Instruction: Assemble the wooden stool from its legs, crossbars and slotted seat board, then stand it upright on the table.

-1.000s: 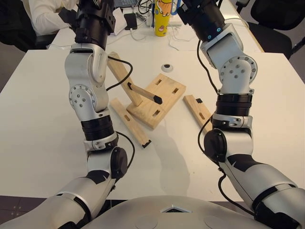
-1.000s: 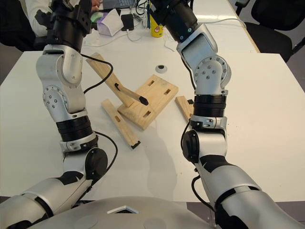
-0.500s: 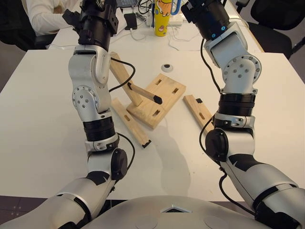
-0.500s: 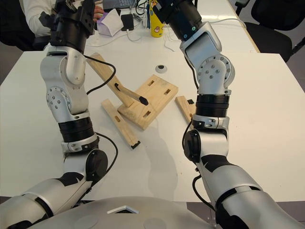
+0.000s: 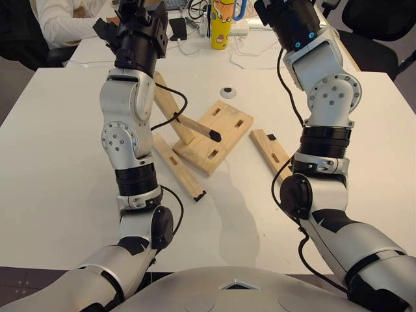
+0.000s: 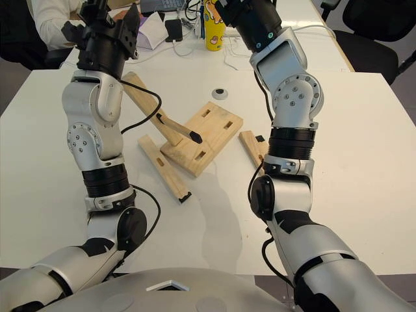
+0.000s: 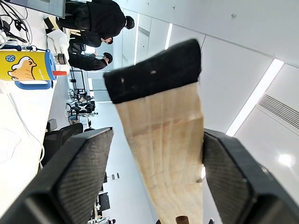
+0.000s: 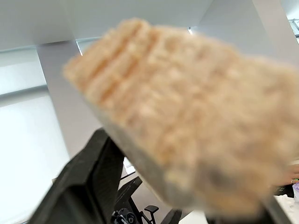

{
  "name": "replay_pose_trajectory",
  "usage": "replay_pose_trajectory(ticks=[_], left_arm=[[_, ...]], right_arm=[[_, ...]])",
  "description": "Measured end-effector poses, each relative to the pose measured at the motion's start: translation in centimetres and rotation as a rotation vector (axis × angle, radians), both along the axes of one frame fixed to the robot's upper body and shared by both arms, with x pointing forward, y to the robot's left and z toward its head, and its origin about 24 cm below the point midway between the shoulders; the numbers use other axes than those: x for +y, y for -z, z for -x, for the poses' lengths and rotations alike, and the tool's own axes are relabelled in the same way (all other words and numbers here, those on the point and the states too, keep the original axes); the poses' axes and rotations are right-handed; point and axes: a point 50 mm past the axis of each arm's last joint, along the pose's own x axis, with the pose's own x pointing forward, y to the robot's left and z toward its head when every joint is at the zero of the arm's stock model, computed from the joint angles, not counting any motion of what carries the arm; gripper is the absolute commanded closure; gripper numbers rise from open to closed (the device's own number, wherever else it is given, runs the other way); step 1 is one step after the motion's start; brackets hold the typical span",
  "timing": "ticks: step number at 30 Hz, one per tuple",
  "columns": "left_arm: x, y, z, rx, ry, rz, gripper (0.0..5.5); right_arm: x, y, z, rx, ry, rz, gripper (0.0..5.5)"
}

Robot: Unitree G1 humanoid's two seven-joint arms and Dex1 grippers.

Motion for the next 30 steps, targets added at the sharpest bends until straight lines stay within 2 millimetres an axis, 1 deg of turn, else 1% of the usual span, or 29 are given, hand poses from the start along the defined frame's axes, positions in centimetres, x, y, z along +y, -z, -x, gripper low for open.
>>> replay_pose_trajectory(ticks=[5, 8, 11, 25, 28, 30], left_arm=[[0.0, 0.1, 0.0, 0.001, 0.002, -0.012, 2.27], [-0.1, 0.1, 0.0, -0.001, 0.001, -0.032, 2.27], [-0.4, 0.2, 0.0, -0.013, -0.004, -0.077, 2.27], [-0.5, 0.5, -0.1, -0.021, -0.049, -0.175, 2.27], [-0.1, 0.5, -0.1, -0.021, -0.069, -0.191, 2.27], [0.3, 0.5, -0.2, -0.029, -0.089, -0.204, 2.27]], right_arm=[[-0.4, -0.6, -0.1, -0.007, 0.017, -0.034, 3.67], [-0.6, -1.2, -0.1, -0.015, 0.030, -0.062, 4.07], [-1.1, -1.4, -0.4, 0.001, 0.058, -0.087, 4.51], [-1.6, -1.6, -1.4, 0.097, 0.119, -0.136, 4.51], [-2.3, -1.7, -2.0, 0.126, 0.169, -0.161, 4.51], [-3.4, -1.7, -2.6, 0.156, 0.225, -0.182, 4.51]])
